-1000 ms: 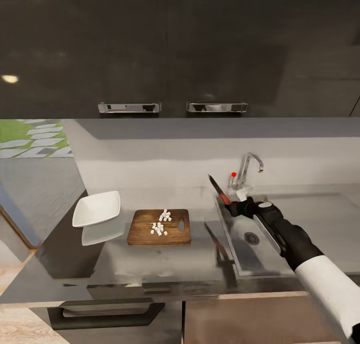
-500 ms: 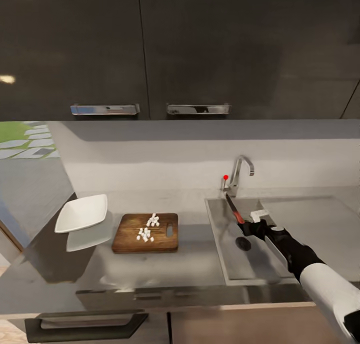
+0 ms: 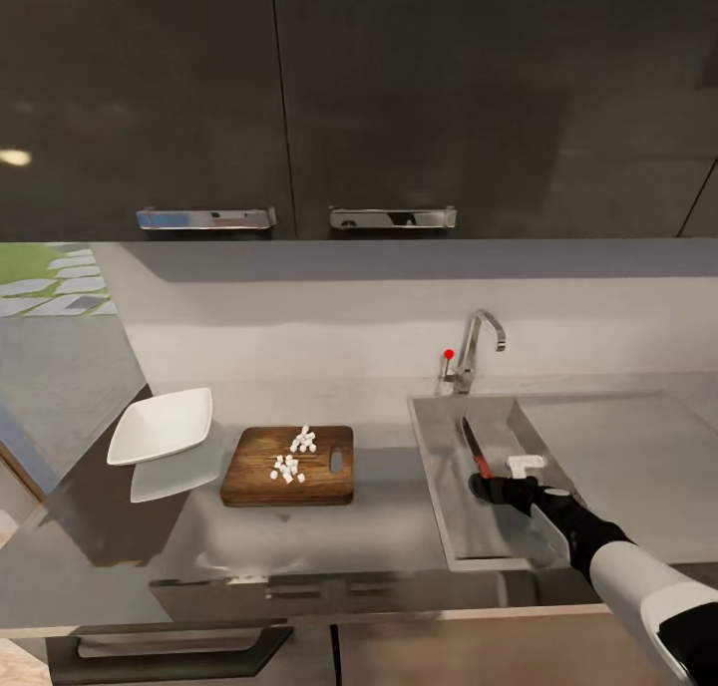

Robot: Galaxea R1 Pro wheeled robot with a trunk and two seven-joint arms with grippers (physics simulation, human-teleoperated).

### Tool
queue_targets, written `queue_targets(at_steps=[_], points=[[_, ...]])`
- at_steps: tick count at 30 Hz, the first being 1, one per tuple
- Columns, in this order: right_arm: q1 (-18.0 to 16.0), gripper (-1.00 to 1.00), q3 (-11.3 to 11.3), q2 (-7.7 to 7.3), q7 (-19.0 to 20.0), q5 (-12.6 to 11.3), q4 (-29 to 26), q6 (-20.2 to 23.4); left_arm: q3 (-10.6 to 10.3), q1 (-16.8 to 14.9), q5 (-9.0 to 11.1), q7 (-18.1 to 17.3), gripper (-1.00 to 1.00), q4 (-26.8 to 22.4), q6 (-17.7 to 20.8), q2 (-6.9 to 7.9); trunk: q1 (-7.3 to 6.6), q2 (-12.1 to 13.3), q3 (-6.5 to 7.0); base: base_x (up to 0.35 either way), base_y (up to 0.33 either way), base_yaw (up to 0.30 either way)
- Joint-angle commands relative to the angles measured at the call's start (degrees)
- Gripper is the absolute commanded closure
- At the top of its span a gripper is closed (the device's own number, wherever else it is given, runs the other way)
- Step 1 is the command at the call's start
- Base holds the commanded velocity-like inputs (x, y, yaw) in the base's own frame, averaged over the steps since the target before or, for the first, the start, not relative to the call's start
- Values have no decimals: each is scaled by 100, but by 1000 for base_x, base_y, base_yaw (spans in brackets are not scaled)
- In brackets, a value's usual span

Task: In the kitchen, take the Vidalia onion out of the sink, dice it on the chopping board with the paring knife, put the diced onion into the bowl on the countertop, then place both the paring knife and the chopping board into the sink.

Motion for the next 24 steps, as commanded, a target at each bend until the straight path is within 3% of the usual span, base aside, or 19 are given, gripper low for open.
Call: queue_targets(at_steps=[1, 6, 14, 15, 24], points=[[-4, 100, 21, 28, 1, -38, 7, 26, -49, -7, 59, 41, -100, -2, -15, 6, 3, -12, -12, 0, 0, 0], [-4, 100, 21, 139, -26, -39, 32, 40, -49, -8, 59, 42, -100, -3, -15, 7, 3, -12, -12, 0, 0, 0], [-4, 100, 17, 140, -35, -39, 31, 75, -49, -5, 59, 41, -100, 0, -15, 7, 3, -12, -12, 0, 0, 0], [-4, -100, 15, 140, -34, -39, 32, 76, -49, -7, 59, 41, -100, -1, -15, 7, 3, -12, -12, 0, 0, 0], [-4, -100, 14, 130, -37, -39, 13, 76, -49, -8, 59, 44, -100, -3, -15, 7, 3, -12, -12, 0, 0, 0]])
